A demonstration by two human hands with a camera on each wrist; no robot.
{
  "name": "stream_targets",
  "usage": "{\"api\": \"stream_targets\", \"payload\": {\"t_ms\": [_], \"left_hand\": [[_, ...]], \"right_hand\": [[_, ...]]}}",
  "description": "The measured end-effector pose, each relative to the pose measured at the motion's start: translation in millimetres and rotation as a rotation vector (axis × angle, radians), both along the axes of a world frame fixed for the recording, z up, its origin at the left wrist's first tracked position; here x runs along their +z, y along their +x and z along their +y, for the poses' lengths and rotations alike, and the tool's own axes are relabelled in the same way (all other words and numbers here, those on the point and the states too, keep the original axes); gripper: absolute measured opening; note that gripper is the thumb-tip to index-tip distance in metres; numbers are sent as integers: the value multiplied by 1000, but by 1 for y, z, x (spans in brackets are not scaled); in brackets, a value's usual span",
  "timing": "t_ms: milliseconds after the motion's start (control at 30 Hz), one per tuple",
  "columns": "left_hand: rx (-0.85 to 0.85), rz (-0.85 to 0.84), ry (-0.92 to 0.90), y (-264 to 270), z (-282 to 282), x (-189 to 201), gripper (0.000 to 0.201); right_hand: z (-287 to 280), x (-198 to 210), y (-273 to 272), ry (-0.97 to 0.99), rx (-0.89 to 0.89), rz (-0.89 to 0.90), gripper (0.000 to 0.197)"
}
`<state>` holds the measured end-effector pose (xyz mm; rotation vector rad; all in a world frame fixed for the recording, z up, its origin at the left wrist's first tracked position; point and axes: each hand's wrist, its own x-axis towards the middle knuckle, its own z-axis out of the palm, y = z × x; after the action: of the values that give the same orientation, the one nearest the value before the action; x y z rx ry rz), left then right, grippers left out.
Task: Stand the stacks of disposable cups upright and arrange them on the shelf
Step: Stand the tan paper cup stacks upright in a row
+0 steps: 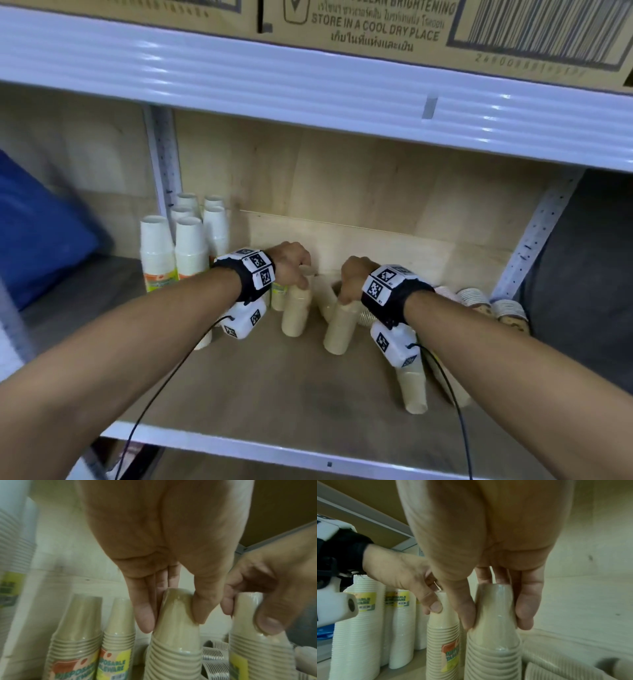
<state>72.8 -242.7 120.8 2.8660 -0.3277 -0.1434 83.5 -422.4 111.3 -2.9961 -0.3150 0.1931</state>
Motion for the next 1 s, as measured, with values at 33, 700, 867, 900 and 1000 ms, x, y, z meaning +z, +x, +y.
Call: {"api": "stream_targets", "payload": {"t_ms": [33,700,867,900,1000], "left_hand": [[20,11,-18,-1,5,2,54],[323,30,-153,-3,51,-14,44],[309,2,-120,-5,54,-17,37],[314,-8,-123,-5,55,-18,38],[316,-11,-121,-5,56,-19,38]], "right_hand": [[8,-1,3,5,7,-23,44],[104,-14,19,159,106,-174,22],[105,-17,25,147,167,-116,30],[106,-18,25,144,180,-117,30],[108,-19,26,139,204,-105,27]]}}
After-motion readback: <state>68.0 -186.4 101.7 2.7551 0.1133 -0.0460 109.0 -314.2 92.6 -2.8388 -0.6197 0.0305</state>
